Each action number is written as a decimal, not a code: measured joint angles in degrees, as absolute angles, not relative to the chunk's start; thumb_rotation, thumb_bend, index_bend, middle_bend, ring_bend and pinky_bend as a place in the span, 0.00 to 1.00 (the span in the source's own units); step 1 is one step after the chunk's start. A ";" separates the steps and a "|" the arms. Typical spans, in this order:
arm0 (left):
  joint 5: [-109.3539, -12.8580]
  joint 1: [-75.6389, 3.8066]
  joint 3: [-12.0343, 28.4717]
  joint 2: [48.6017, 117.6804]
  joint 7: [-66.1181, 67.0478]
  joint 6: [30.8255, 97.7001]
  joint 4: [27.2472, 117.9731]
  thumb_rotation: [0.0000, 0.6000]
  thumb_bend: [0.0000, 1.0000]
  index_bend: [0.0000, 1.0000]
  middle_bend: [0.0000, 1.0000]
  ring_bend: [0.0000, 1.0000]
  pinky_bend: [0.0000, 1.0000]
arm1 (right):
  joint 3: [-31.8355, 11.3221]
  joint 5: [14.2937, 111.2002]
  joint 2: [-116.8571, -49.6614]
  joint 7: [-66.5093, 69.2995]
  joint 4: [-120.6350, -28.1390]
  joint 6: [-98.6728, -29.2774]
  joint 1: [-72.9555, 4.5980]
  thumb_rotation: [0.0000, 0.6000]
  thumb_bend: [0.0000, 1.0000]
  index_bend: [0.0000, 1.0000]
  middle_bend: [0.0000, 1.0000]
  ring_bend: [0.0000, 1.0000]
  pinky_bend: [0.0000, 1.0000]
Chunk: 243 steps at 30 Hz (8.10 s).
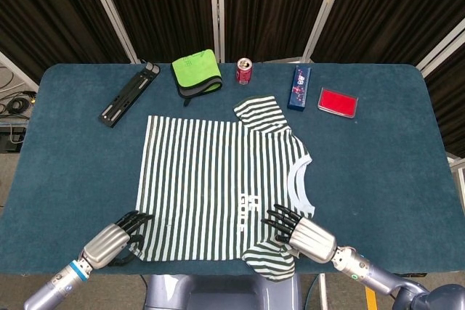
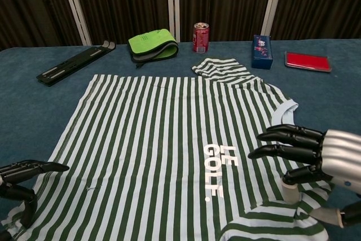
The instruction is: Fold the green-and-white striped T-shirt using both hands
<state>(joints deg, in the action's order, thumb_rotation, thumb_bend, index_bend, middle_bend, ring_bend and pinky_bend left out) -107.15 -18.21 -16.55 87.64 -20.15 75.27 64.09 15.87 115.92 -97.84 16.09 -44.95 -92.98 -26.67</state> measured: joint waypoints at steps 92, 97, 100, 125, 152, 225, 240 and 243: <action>-91.20 -26.68 -1.06 84.47 -27.16 70.68 72.62 1.00 0.55 0.76 0.00 0.00 0.00 | 1.95 101.11 -91.56 17.20 -54.46 -70.11 -38.43 1.00 0.43 0.73 0.12 0.00 0.00; -88.73 -28.45 0.73 85.73 -27.73 66.98 70.53 1.00 0.55 0.76 0.00 0.00 0.00 | 0.54 98.78 -94.52 17.94 -50.14 -66.08 -40.09 1.00 0.43 0.73 0.12 0.00 0.00; -87.08 -29.76 2.02 86.80 -28.54 64.58 68.58 1.00 0.55 0.76 0.00 0.00 0.00 | -0.26 97.51 -96.55 18.48 -46.94 -64.10 -41.16 1.00 0.43 0.73 0.12 0.00 0.00; -81.04 -33.85 5.95 94.50 -33.75 56.16 52.83 1.00 0.55 0.75 0.00 0.00 0.00 | -3.10 91.99 -106.32 23.68 -29.82 -57.25 -46.95 1.00 0.43 0.73 0.12 0.00 0.00; -77.97 -36.89 7.82 99.33 -27.24 51.20 45.43 1.00 0.50 0.28 0.00 0.00 0.00 | -1.79 90.53 -111.91 25.49 -20.80 -52.09 -49.27 1.00 0.43 0.73 0.12 0.00 0.00; -76.80 -22.69 6.80 72.60 -5.95 71.98 86.66 1.00 0.40 0.00 0.00 0.00 0.00 | -14.92 74.08 -96.92 -6.37 -49.64 -51.57 -48.75 1.00 0.00 0.12 0.00 0.00 0.00; -76.31 -18.51 5.76 69.04 -4.03 74.81 89.94 1.00 0.40 0.00 0.00 0.00 0.00 | -14.46 65.44 -91.23 -29.00 -54.48 -37.77 -54.73 1.00 0.00 0.20 0.00 0.00 0.00; -76.08 -18.64 6.12 69.18 -4.35 74.36 89.44 1.00 0.40 0.00 0.00 0.00 0.00 | -15.22 63.71 -92.26 -27.28 -53.68 -35.81 -57.07 1.00 0.00 0.23 0.00 0.00 0.00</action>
